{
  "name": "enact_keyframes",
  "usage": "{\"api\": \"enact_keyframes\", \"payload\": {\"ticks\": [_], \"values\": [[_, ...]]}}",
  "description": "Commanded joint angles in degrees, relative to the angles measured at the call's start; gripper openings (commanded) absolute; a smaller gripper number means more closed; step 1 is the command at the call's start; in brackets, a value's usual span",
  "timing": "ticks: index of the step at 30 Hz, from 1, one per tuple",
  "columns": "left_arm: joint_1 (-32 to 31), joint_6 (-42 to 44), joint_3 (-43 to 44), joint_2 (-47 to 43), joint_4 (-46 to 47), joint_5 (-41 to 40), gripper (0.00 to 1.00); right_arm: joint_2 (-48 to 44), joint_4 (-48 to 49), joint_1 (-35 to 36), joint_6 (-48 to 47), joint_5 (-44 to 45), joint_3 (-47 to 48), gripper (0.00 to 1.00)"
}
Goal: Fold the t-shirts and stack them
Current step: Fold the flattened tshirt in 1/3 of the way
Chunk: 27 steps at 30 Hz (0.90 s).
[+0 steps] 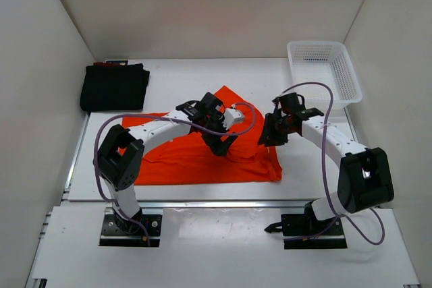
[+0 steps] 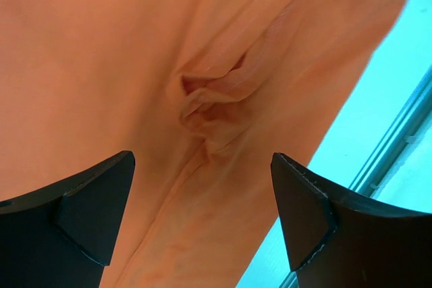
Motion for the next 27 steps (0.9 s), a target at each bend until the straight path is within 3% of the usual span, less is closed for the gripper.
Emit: {"api": "enact_keyframes", "payload": {"ticks": [1, 8, 14, 20, 25, 27], "values": [[-1.28, 1.84, -0.60, -1.36, 3.79, 5.47, 0.93, 2.50, -2.13, -0.51, 0.79, -3.76, -0.51, 0.29], [-2.78, 3.07, -3.50, -0.48, 6.34, 1.18, 0.90, 4.89, 2.68, 3.55, 8.96, -3.94, -0.86, 0.29], [-4.01, 4.48, -4.65, 0.48, 8.45, -5.59, 0.87, 7.79, 0.32, 2.94, 9.06, -2.70, 0.72, 0.32], [-4.54, 7.11, -4.21, 1.98, 9.86, -7.09, 0.84, 8.84, -0.84, 3.02, 8.61, -1.47, 1.78, 0.33], [-4.71, 6.24, -4.30, 2.33, 10.04, -4.90, 0.77, 11.04, 0.04, 2.59, 9.05, -1.99, 1.69, 0.35], [-4.89, 6.06, -4.47, 2.50, 9.86, -4.55, 0.69, 11.31, 1.62, 2.24, 9.58, -2.52, 1.25, 0.33]]}}
